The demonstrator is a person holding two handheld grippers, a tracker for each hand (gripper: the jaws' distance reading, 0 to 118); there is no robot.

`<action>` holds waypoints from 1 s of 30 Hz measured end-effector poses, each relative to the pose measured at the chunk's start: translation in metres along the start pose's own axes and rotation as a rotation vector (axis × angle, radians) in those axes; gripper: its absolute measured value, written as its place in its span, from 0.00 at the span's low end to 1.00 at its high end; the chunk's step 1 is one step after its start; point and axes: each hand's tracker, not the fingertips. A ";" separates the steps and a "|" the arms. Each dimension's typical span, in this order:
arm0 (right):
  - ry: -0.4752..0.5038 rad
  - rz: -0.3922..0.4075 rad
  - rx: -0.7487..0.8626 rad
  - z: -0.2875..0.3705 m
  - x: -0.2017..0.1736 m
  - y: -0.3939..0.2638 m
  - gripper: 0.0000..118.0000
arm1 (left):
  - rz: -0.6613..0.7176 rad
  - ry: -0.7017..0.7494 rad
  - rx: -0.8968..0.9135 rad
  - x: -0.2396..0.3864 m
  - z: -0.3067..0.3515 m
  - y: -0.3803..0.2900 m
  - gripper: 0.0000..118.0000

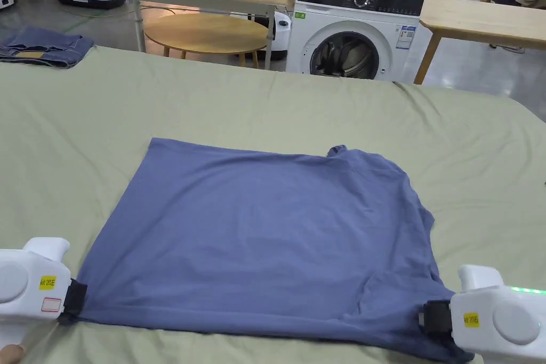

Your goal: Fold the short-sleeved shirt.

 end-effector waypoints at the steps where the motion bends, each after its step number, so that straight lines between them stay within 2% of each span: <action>1: -0.005 -0.004 -0.023 -0.009 0.000 -0.006 0.38 | 0.001 -0.002 0.001 -0.001 0.000 0.000 0.03; 3: 0.014 -0.011 -0.052 -0.021 0.000 -0.012 0.35 | 0.005 -0.005 0.000 -0.001 -0.001 0.000 0.03; 6: 0.001 0.009 -0.013 -0.017 -0.006 -0.017 0.08 | 0.002 -0.007 -0.001 -0.002 0.000 0.000 0.03; 9: 0.066 -0.003 -0.015 -0.015 -0.005 -0.014 0.06 | 0.001 -0.010 -0.002 -0.002 0.000 0.001 0.03; 11: 0.044 0.027 -0.003 -0.010 -0.007 -0.015 0.06 | -0.003 -0.010 0.003 -0.001 0.002 0.001 0.03; 17: 0.059 0.028 0.086 0.019 -0.005 -0.004 0.06 | 0.028 -0.059 0.083 -0.004 0.026 0.009 0.01; 24: 0.072 0.021 0.168 0.037 -0.009 0.048 0.06 | 0.029 -0.083 0.195 -0.001 0.047 0.054 0.01; 30: 0.081 0.002 0.182 0.015 -0.010 0.111 0.06 | 0.028 -0.081 0.232 -0.004 0.033 0.117 0.01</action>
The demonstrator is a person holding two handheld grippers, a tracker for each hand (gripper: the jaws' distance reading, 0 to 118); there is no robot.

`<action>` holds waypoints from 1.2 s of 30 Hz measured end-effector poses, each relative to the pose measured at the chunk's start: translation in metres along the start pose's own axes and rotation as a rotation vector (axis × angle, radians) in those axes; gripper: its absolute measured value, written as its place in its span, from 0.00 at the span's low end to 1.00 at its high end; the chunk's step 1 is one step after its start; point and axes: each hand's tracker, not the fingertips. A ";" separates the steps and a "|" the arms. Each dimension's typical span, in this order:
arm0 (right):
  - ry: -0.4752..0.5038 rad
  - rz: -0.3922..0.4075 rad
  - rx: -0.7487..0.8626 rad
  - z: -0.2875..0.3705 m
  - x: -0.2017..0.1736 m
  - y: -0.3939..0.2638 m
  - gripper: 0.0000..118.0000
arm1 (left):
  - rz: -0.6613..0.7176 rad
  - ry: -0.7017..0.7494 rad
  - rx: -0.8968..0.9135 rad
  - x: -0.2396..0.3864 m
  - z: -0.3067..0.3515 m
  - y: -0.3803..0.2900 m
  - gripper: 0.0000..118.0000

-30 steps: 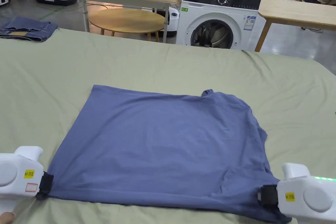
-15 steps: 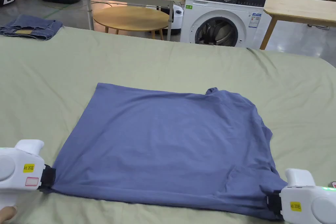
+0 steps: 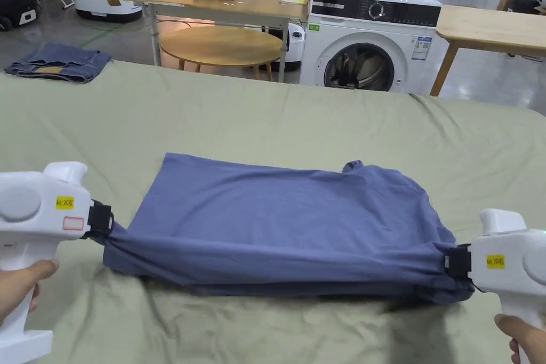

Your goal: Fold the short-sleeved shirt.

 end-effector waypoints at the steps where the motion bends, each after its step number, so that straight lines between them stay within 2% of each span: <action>1: 0.001 -0.011 -0.010 -0.008 0.001 0.008 0.06 | 0.003 0.000 0.007 0.000 -0.006 0.007 0.01; 12: 0.018 -0.030 -0.153 -0.120 0.007 0.057 0.07 | -0.017 0.042 -0.086 -0.010 -0.100 0.053 0.01; 14: 0.009 -0.017 -0.164 -0.131 0.005 0.059 0.12 | -0.011 0.054 -0.101 -0.011 -0.112 0.055 0.01; 18: -0.022 0.049 -0.153 -0.147 0.000 0.062 0.27 | -0.006 0.058 -0.113 -0.013 -0.125 0.055 0.02; 19: -0.035 0.074 -0.145 -0.148 -0.001 0.062 0.31 | -0.006 0.060 -0.114 -0.013 -0.126 0.054 0.08; 21: -0.056 0.101 -0.123 -0.143 -0.006 0.062 0.40 | -0.004 0.063 -0.114 -0.011 -0.125 0.053 0.32; 23: -0.084 0.116 -0.056 -0.131 -0.009 0.062 0.40 | -0.008 0.052 -0.103 -0.008 -0.119 0.051 0.36; 26: -0.100 0.110 0.083 -0.103 -0.017 0.060 0.40 | -0.042 0.053 -0.038 0.003 -0.100 0.047 0.36; 28: -0.092 0.101 0.169 -0.083 -0.023 0.055 0.38 | -0.060 0.043 0.041 0.011 -0.084 0.043 0.36; 29: -0.084 0.088 0.211 -0.073 -0.027 0.052 0.31 | -0.063 0.019 0.076 0.015 -0.075 0.041 0.36; 30: -0.078 0.076 0.252 -0.062 -0.030 0.048 0.16 | -0.065 -0.005 0.119 0.021 -0.065 0.037 0.36; 34: -0.087 0.028 0.415 -0.030 -0.050 0.028 0.07 | -0.095 -0.010 0.281 0.045 -0.028 0.017 0.34; 35: -0.087 0.034 0.446 -0.024 -0.057 0.022 0.03 | -0.097 -0.001 0.332 0.051 -0.019 0.010 0.27; 36: -0.100 0.035 0.475 -0.020 -0.064 0.015 0.00 | -0.095 0.015 0.373 0.057 -0.011 0.003 0.08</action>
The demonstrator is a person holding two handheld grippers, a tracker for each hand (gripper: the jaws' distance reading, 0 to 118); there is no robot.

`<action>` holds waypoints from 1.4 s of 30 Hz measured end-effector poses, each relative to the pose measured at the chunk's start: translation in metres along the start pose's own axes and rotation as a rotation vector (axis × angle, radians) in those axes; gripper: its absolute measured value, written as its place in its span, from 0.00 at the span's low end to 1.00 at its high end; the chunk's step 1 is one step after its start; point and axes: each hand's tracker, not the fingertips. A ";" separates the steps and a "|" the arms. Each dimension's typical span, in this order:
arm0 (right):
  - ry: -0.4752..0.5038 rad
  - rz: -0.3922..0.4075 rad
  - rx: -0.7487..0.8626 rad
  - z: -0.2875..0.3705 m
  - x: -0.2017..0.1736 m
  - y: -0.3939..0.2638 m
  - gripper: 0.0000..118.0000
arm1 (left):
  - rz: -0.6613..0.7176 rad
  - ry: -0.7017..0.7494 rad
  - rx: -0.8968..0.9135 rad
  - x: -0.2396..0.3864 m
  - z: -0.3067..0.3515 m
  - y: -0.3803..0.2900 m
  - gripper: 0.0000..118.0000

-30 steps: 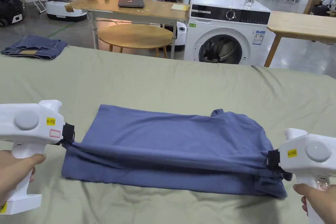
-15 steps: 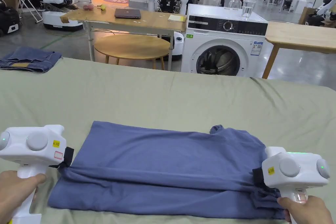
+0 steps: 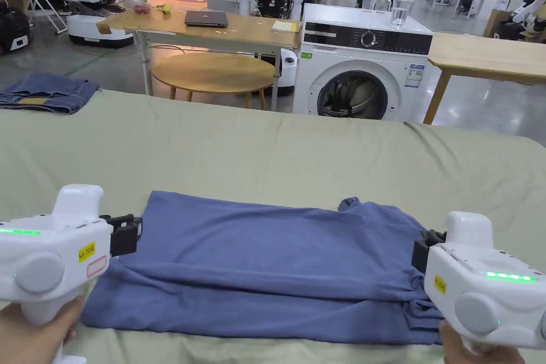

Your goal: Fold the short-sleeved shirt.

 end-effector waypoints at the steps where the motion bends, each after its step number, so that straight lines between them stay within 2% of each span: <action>1: 0.006 0.001 0.017 0.007 -0.005 -0.002 0.00 | -0.001 0.010 0.027 0.003 0.006 -0.003 0.00; 3: 0.059 -0.011 0.042 0.019 -0.014 -0.006 0.00 | -0.025 0.014 0.059 0.013 0.020 -0.008 0.00; 5: 0.065 -0.014 0.048 0.030 -0.025 -0.009 0.00 | -0.037 0.062 0.075 0.016 0.024 -0.015 0.00; 11: 0.097 -0.019 0.069 0.044 -0.039 -0.014 0.00 | 0.005 0.052 0.030 0.006 0.036 -0.027 0.00; 17: 0.101 -0.006 0.034 0.042 -0.034 -0.018 0.00 | 0.074 0.051 -0.176 -0.033 0.016 -0.029 0.02; 21: 0.103 -0.005 0.001 0.039 -0.030 -0.024 0.00 | 0.125 0.012 -0.373 -0.059 -0.016 -0.031 0.41; 23: 0.098 0.007 -0.016 0.037 -0.029 -0.028 0.00 | 0.189 0.014 -0.462 -0.071 -0.034 -0.032 0.47; 26: 0.096 0.012 -0.043 0.032 -0.027 -0.033 0.00 | 0.219 0.035 -0.532 -0.072 -0.050 -0.035 0.47; 31: 0.081 0.015 -0.079 0.026 -0.021 -0.040 0.00 | 0.166 0.040 -0.717 -0.075 -0.093 -0.054 0.45; 32: 0.078 0.015 -0.085 0.025 -0.019 -0.041 0.00 | 0.136 0.069 -0.707 -0.072 -0.094 -0.056 0.40; 34: 0.067 0.009 -0.101 0.023 -0.013 -0.043 0.00 | 0.107 0.113 -0.641 -0.054 -0.079 -0.054 0.16; 36: 0.054 0.000 -0.122 0.021 -0.006 -0.044 0.00 | 0.040 0.106 -0.609 -0.045 -0.079 -0.058 0.02; 38: 0.044 -0.014 -0.150 0.016 0.003 -0.044 0.00 | -0.030 0.107 -0.592 -0.038 -0.079 -0.063 0.01; 41: 0.031 -0.023 -0.195 0.009 0.026 -0.039 0.01 | -0.032 0.082 -0.592 -0.039 -0.075 -0.063 0.00; 42: 0.023 -0.026 -0.219 0.006 0.035 -0.036 0.11 | -0.028 0.076 -0.587 -0.041 -0.073 -0.062 0.00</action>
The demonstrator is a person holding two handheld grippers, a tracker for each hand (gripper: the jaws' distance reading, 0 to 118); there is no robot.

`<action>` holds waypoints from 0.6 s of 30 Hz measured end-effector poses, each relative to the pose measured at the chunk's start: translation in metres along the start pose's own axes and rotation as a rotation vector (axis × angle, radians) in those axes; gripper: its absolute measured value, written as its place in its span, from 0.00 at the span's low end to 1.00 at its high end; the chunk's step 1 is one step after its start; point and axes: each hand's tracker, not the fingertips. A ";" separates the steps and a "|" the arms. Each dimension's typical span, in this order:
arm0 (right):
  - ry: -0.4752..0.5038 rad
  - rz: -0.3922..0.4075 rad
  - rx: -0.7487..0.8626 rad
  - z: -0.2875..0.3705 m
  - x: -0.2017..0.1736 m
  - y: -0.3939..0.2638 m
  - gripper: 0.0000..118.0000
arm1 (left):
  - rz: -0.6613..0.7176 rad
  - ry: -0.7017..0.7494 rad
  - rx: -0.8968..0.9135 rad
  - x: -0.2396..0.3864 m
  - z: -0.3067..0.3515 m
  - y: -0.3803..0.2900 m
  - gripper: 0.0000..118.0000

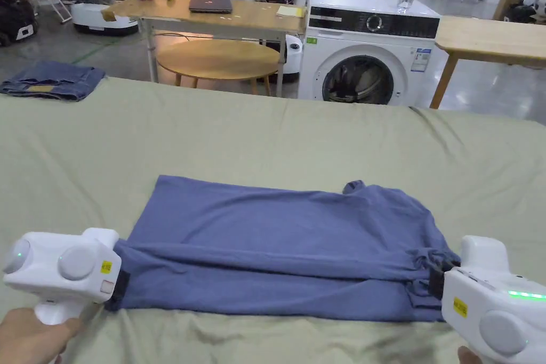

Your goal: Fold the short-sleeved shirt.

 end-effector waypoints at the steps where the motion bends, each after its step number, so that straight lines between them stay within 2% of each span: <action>1: -0.004 -0.004 -0.047 -0.004 0.011 0.004 0.26 | 0.003 -0.008 0.005 -0.002 0.003 0.000 0.00; 2: 0.001 -0.010 -0.076 -0.006 0.020 0.006 0.40 | 0.006 -0.012 0.014 -0.003 0.006 0.000 0.00; 3: 0.004 -0.021 -0.107 -0.011 0.030 0.009 0.49 | 0.014 -0.014 0.034 -0.002 0.015 -0.004 0.00; 8: -0.007 -0.009 -0.205 -0.030 0.056 0.011 0.49 | 0.024 -0.025 0.056 -0.003 0.028 -0.006 0.00; 10: 0.022 -0.003 -0.240 -0.040 0.058 0.009 0.49 | 0.026 -0.030 0.062 -0.003 0.030 -0.007 0.00; 14: 0.044 0.018 -0.322 -0.069 0.055 0.001 0.43 | 0.028 -0.035 0.058 -0.002 0.030 -0.007 0.00; 17: 0.100 0.014 -0.437 -0.092 0.053 -0.013 0.39 | 0.024 -0.036 0.050 -0.002 0.029 -0.009 0.00; 18: 0.091 0.013 -0.452 -0.097 0.052 -0.018 0.24 | 0.026 -0.037 0.049 -0.002 0.029 -0.010 0.00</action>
